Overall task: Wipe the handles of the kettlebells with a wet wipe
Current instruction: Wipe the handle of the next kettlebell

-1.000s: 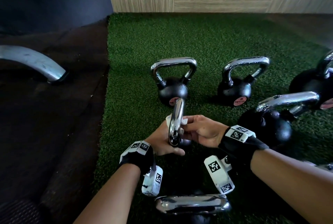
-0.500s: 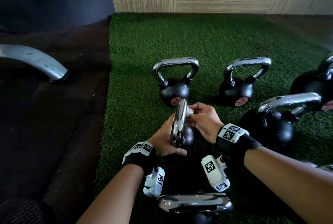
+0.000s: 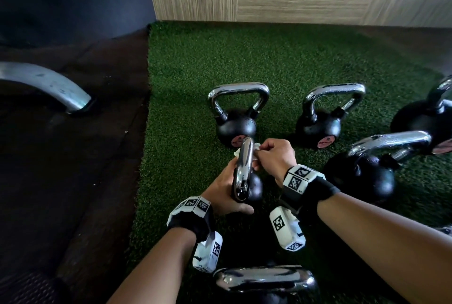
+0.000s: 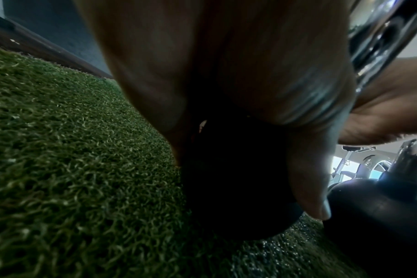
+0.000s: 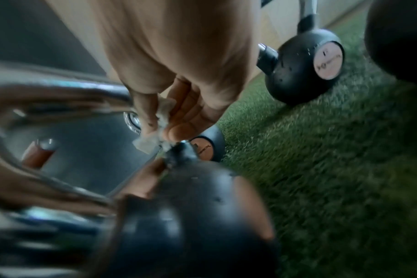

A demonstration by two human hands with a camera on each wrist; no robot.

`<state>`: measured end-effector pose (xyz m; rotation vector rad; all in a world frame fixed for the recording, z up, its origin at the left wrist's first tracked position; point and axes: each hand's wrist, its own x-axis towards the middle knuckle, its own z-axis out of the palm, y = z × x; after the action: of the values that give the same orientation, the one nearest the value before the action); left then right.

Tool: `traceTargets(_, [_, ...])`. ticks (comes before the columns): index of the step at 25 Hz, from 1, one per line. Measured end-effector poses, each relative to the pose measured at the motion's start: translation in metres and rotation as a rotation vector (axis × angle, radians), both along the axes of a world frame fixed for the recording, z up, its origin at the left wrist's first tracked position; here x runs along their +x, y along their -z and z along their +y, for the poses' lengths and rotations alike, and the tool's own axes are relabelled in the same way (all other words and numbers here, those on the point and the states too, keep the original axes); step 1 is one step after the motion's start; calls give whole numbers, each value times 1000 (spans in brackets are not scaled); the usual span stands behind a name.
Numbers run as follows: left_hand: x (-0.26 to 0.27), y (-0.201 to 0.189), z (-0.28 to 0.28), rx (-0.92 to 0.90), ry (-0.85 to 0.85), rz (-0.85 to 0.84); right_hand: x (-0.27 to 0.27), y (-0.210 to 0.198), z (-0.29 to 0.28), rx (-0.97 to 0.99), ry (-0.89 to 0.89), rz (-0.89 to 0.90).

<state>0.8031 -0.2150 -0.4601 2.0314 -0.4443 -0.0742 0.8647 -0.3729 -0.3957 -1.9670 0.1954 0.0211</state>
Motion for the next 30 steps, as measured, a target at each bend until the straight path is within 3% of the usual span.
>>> traceTargets(6, [-8, -14, -8, 137, -49, -18, -4, -3, 5, -55, -27, 121])
traceTargets(10, [-13, -27, -10, 311, -37, 98, -11, -13, 6, -101, -72, 153])
traceTargets(13, [-28, -40, -5, 444, -61, 155, -14, -27, -10, -414, -244, -131])
traceTargets(15, [-41, -54, 0, 444, -192, 40, -12, -39, -20, -543, -447, -303])
traceTargets(18, [-51, -77, 0, 505, -252, -156, -7, -54, -25, -666, -668, -382])
traceTargets(21, [-50, -94, -10, 609, -224, -162, -13, -65, -25, -697, -697, -376])
traceTargets(25, [-34, -114, 3, 748, -69, 25, -20, -78, -31, -905, -681, -271])
traceTargets(30, [-13, -128, 28, 787, 98, 100, -47, -80, -42, -1096, -640, -362])
